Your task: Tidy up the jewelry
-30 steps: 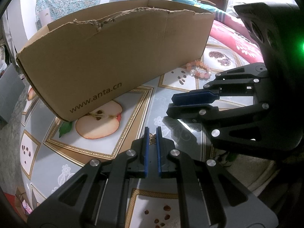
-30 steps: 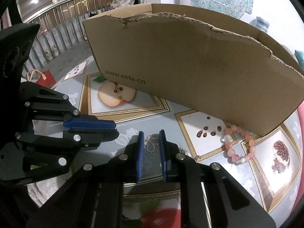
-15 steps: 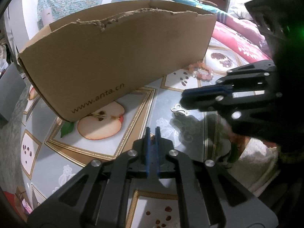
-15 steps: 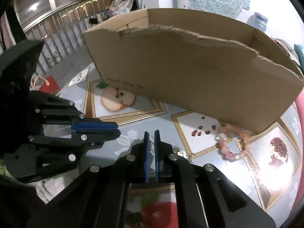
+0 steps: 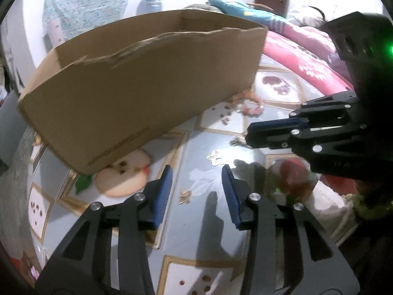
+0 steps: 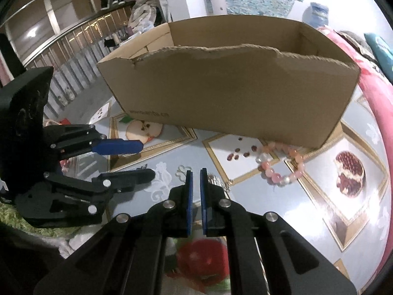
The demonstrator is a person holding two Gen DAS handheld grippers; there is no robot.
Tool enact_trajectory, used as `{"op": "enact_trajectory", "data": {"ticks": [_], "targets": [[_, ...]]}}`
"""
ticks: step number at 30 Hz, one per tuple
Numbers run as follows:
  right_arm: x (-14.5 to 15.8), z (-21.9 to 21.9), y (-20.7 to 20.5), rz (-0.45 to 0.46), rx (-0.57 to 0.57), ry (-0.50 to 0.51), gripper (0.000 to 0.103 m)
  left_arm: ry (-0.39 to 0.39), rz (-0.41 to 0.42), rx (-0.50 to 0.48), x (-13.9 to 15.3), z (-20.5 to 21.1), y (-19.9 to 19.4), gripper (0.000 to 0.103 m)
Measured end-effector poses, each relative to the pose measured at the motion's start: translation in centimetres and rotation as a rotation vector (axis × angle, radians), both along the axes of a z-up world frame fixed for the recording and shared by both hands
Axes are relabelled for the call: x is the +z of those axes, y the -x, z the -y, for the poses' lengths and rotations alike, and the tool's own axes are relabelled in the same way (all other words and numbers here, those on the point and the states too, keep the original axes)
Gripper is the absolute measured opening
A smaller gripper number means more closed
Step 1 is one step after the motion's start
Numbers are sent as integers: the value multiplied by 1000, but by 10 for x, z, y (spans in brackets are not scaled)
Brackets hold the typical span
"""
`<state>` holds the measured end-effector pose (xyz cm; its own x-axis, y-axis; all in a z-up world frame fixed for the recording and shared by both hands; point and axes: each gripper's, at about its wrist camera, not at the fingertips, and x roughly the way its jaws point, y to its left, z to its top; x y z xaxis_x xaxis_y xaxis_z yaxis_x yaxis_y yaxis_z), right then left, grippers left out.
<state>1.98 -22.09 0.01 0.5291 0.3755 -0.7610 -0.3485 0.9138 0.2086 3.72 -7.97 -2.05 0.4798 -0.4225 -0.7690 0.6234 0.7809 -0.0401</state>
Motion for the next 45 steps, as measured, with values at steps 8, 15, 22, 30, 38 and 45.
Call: {"op": "enact_trajectory", "data": {"ticks": [8, 15, 22, 30, 38, 45], "targets": [[-1, 23, 2, -2, -42, -56, 7, -75, -17, -82, -10, 35, -10, 37], [-4, 32, -2, -2, -43, -93, 7, -112, -48, -78, -11, 42, -19, 25], [-6, 35, -7, 2, -39, -123, 7, -142, -69, -81, -10, 47, -21, 19], [-7, 37, -7, 8, -38, -131, 7, -152, -63, -73, -10, 52, -20, 18], [-6, 37, -7, 12, -39, -126, 7, -143, -62, -72, -8, 50, -19, 18], [2, 35, -5, 35, -20, -123, 7, -116, -39, -36, 6, 37, -17, 18]]}}
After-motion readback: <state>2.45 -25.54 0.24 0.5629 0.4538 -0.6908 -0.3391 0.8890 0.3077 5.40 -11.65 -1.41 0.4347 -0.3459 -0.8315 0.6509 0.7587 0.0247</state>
